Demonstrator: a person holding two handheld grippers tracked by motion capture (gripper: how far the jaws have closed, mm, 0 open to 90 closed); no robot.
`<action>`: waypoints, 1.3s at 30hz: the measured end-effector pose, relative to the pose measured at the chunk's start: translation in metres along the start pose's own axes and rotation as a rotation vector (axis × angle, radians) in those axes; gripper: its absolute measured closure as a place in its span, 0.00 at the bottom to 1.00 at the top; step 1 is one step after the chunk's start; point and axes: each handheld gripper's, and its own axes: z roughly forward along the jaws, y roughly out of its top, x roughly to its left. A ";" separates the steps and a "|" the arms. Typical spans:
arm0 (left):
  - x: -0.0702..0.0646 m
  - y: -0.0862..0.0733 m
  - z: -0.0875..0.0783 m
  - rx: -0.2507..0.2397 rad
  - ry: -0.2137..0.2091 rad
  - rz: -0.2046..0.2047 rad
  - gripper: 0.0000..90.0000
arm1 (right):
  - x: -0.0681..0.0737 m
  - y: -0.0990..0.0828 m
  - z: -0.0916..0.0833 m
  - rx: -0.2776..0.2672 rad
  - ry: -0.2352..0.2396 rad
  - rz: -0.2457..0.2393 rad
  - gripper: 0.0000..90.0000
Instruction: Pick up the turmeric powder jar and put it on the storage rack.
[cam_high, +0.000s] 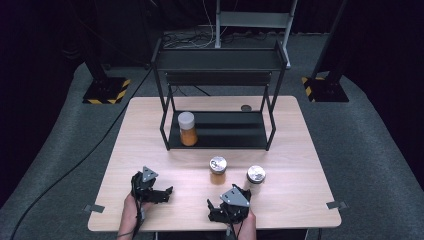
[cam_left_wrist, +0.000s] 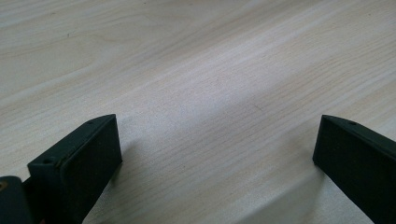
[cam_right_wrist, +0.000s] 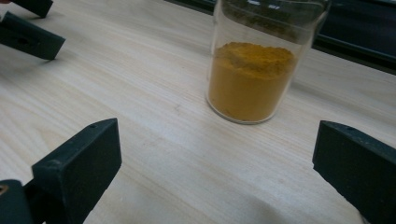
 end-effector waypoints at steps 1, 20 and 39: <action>0.000 0.000 0.000 0.000 0.000 0.000 0.01 | 0.000 0.001 0.000 -0.004 0.002 0.010 0.01; 0.000 0.000 0.001 0.000 0.000 -0.001 0.01 | 0.007 0.022 0.032 0.012 -0.093 0.041 0.01; 0.000 0.000 0.001 -0.001 0.001 -0.003 0.01 | -0.001 0.039 0.061 0.002 -0.150 0.058 0.01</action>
